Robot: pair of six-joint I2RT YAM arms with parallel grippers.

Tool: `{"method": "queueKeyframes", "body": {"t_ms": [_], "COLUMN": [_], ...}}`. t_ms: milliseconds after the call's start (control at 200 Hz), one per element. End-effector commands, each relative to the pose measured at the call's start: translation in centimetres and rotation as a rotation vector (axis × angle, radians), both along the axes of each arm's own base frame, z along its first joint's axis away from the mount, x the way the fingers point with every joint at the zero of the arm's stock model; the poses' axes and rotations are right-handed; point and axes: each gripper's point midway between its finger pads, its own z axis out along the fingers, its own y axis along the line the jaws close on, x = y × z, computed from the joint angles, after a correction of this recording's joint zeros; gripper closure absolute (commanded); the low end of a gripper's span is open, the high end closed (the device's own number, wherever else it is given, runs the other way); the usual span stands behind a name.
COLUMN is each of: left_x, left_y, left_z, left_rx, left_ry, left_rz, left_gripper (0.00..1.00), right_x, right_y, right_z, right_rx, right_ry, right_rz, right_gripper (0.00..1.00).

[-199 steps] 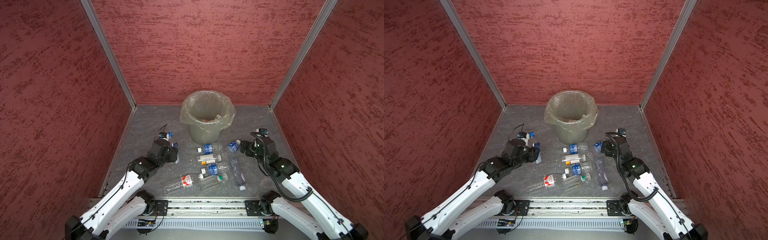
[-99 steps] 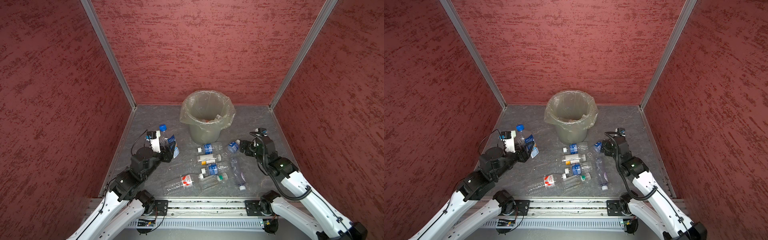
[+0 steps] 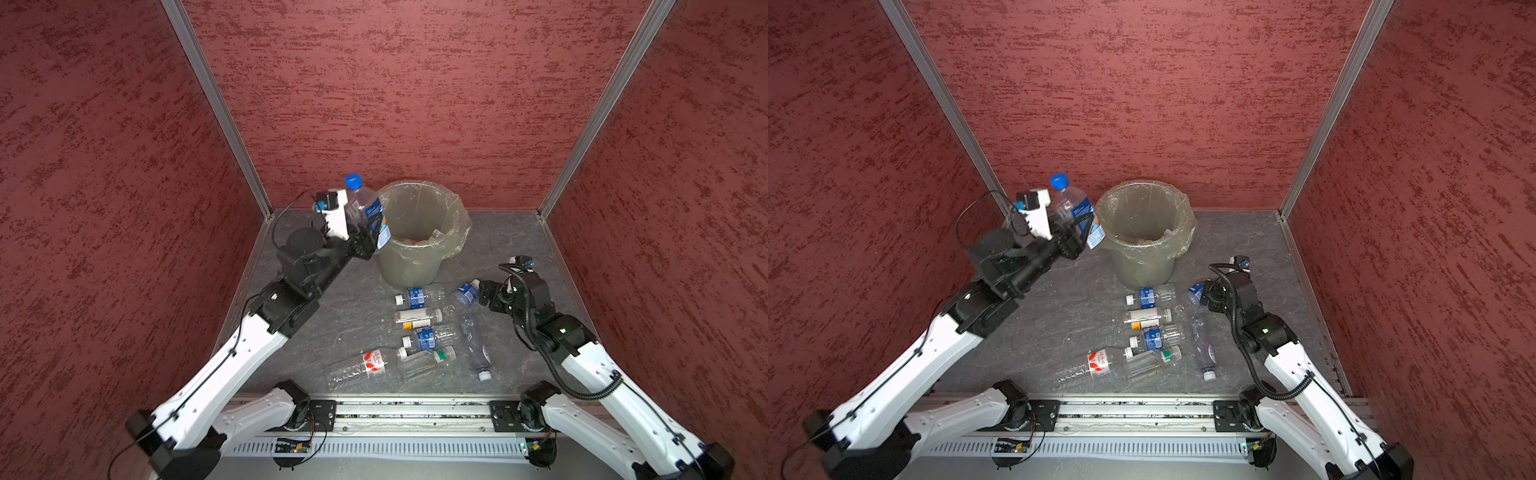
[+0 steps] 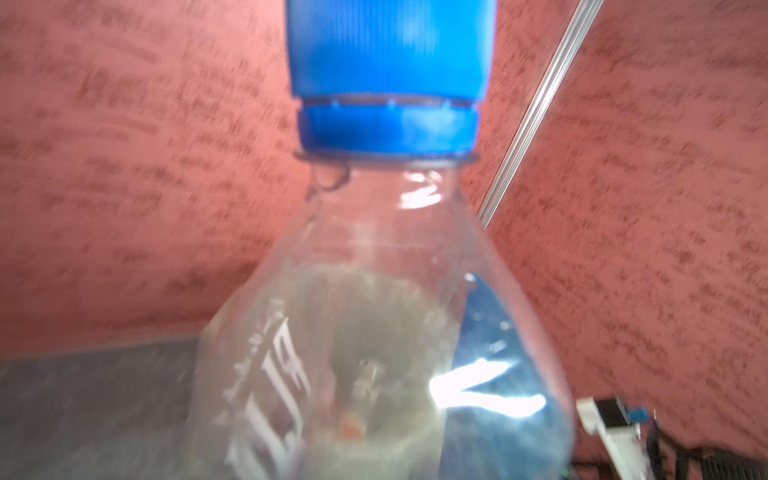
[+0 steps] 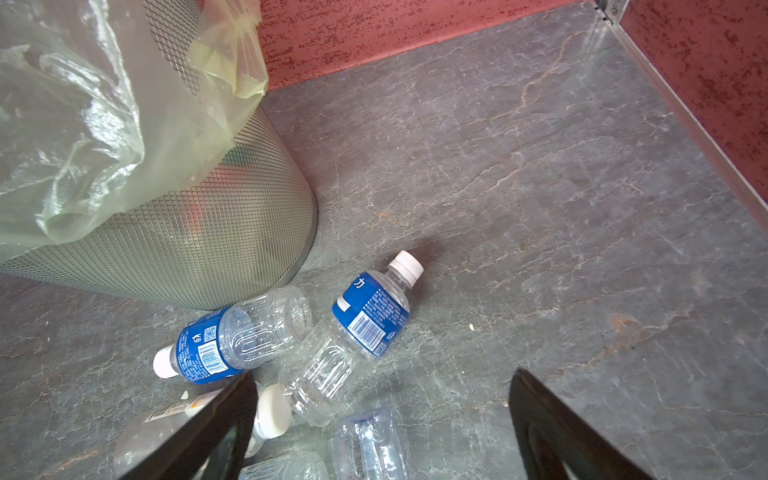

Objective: Throw the plastic bottles in the bin
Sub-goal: 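Carry the blue-cap bottle over the bin and open the left gripper, then draw the left gripper back and lower it toward the nearer bottles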

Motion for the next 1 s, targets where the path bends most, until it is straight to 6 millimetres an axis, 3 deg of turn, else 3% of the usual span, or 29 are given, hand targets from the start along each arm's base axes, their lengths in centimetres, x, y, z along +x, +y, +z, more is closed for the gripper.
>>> {"method": "queueKeyframes", "body": {"t_ms": [0,65,225,311,546,997], "left_x": [4.5,7.1,10.3,10.5,6.0,-0.9], "left_y": [-3.9,-5.2,-3.7,-3.4,-3.1,0.4], "left_z": [2.8,1.9,1.6,1.2,1.2,-7.8], "left_rx": [0.019,0.048,0.063,0.080,0.082,0.266], "left_ry": [-0.067,-0.019,-0.007,0.005,-0.023,0.180], "left_rz": [-0.090,-0.083,0.055,0.063,0.033,-0.031], "left_gripper": [0.28,0.00,0.01,0.01,0.01,0.01], "right_x": [0.2,-0.1,-0.8,-0.9,-0.7,-0.1], "right_y": [0.0,-0.2,-0.6,-0.5,-0.3,0.6], "right_z": [1.7,2.0,2.5,2.5,2.4,0.9], "right_rx": [0.032,0.033,0.043,0.045,0.048,0.050], "right_ry": [-0.041,-0.047,-0.066,-0.065,-0.064,-0.016], "right_rz": [-0.006,-0.009,-0.011,-0.006,0.001,0.025], "right_gripper": [0.05,0.05,0.05,0.05,0.05,0.05]}}
